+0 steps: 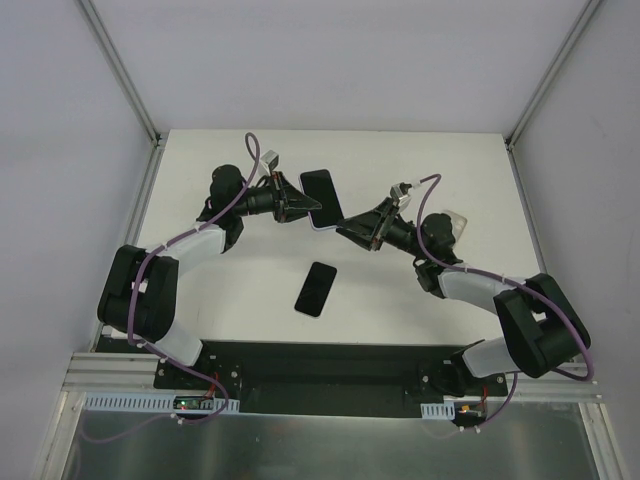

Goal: Take the phone out of the phone case
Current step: Adjust the phone.

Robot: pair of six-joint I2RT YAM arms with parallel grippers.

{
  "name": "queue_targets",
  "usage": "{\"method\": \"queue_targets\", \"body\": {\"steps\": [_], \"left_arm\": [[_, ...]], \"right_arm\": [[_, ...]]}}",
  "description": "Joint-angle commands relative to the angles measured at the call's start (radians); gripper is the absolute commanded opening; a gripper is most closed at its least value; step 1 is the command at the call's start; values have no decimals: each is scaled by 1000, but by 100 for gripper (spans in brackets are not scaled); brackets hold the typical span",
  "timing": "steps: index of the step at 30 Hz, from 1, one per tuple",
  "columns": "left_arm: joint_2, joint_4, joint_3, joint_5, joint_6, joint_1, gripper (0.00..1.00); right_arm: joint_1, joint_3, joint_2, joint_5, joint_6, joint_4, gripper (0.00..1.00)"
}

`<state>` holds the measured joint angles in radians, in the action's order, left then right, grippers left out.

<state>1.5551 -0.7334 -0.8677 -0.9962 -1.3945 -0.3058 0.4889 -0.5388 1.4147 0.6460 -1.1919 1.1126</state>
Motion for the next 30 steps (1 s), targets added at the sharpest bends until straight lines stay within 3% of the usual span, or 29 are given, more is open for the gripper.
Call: {"method": "queue_targets", "body": {"steps": [1, 3, 6, 10, 13, 16, 21, 25, 27, 29, 30], "left_arm": [[-53, -77, -39, 5, 3, 7, 0], [-55, -81, -44, 5, 2, 7, 0], [-56, -95, -42, 2, -8, 8, 0], [-62, -107, -39, -1, -15, 10, 0], [-63, -113, -34, -2, -20, 10, 0], [-64, -124, -31, 1, -29, 10, 0], [-70, -153, -16, 2, -49, 10, 0], [-75, -172, -11, 1, -64, 10, 0], [-79, -182, -16, 4, -66, 10, 0], [-79, -181, -27, 2, -69, 11, 12], [-78, -182, -30, 5, -75, 13, 35]], "right_arm": [[5, -49, -23, 14, 32, 30, 36], [5, -55, -20, 6, 29, 32, 25], [5, -56, -20, -11, 28, 38, 22], [4, -53, -22, -34, 26, 44, 43], [4, -75, 1, -36, 25, 49, 52], [7, -111, 42, -32, 21, 52, 52], [23, -161, 125, -31, -43, 142, 32], [36, -173, 199, -36, -103, 248, 2], [42, -171, 202, -32, -107, 259, 1], [46, -170, 198, -25, -104, 262, 2], [50, -170, 196, -19, -104, 263, 1]]}}
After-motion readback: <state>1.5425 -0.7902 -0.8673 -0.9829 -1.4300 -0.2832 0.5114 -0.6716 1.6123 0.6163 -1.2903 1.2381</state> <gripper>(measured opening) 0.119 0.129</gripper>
